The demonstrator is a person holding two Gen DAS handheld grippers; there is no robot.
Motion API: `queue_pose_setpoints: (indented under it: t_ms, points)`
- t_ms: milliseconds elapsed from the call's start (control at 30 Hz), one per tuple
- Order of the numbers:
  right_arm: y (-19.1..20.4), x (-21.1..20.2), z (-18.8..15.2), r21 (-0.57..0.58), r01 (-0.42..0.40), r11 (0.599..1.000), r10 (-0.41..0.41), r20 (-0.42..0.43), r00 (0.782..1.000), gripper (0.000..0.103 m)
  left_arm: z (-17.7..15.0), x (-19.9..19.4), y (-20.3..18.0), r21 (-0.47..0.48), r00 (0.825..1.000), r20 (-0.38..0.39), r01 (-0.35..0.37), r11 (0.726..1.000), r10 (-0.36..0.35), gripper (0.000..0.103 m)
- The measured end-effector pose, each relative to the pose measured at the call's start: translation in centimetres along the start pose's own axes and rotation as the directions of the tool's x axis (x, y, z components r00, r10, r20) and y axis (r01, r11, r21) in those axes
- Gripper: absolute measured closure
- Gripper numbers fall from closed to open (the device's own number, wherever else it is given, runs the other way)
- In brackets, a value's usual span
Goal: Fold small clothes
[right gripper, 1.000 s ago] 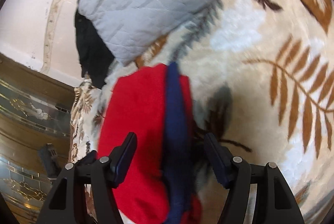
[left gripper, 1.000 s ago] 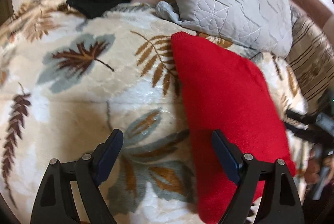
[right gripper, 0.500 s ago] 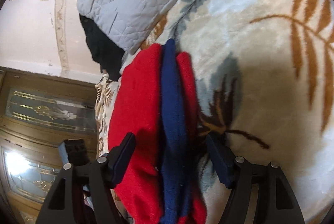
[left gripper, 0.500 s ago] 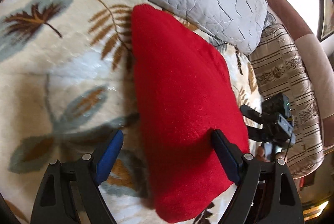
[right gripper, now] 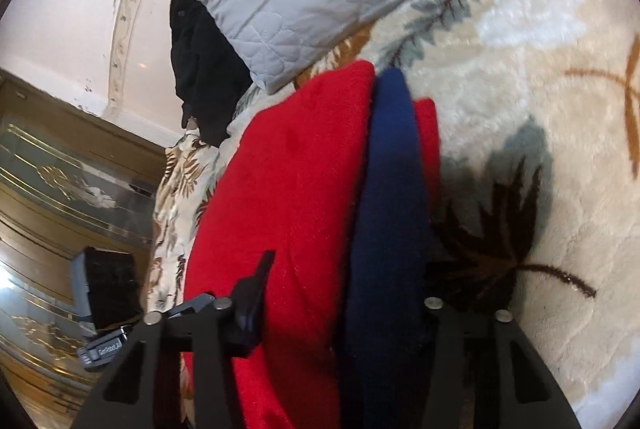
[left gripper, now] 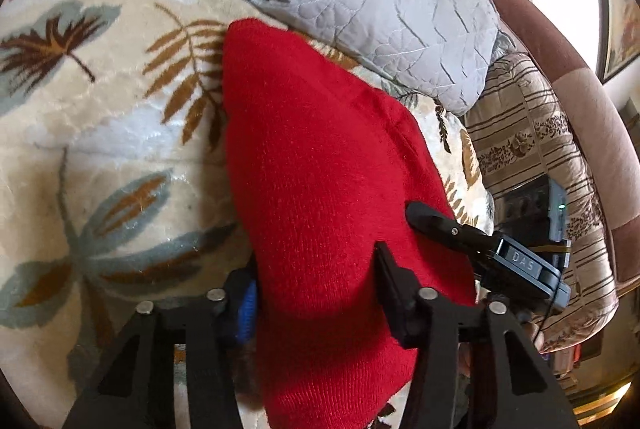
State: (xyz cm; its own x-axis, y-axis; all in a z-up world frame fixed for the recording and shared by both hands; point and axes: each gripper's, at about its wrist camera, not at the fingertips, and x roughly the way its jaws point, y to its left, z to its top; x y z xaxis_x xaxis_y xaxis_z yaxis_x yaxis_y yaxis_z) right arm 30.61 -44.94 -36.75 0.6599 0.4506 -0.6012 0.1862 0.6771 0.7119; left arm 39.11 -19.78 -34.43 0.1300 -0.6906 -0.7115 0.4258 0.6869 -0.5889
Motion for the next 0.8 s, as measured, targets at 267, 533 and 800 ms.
queue_pose_setpoints:
  t_ms: [267,533,800]
  points:
    - [4.6,-2.4,-1.5,-0.103,0.057,0.993,-0.049,0.084,0.995,0.059,-0.5,-2.9,-2.2,0.075,0.998,0.047,-0.046,0.996,0.043,0.056]
    - [7.4,-4.5,-4.5,-0.149,0.032,0.988,-0.014,0.125,0.992,0.059,-3.6,-7.4,-2.6,0.127,0.995,0.065,-0.088,0.988,0.080,0.056]
    - [6.8,-3.9,-9.8,-0.076,0.025,0.997,-0.019,0.069,0.997,0.059,-9.1,-7.0,-1.9,0.184,0.962,-0.021,-0.265,0.947,0.273,0.046]
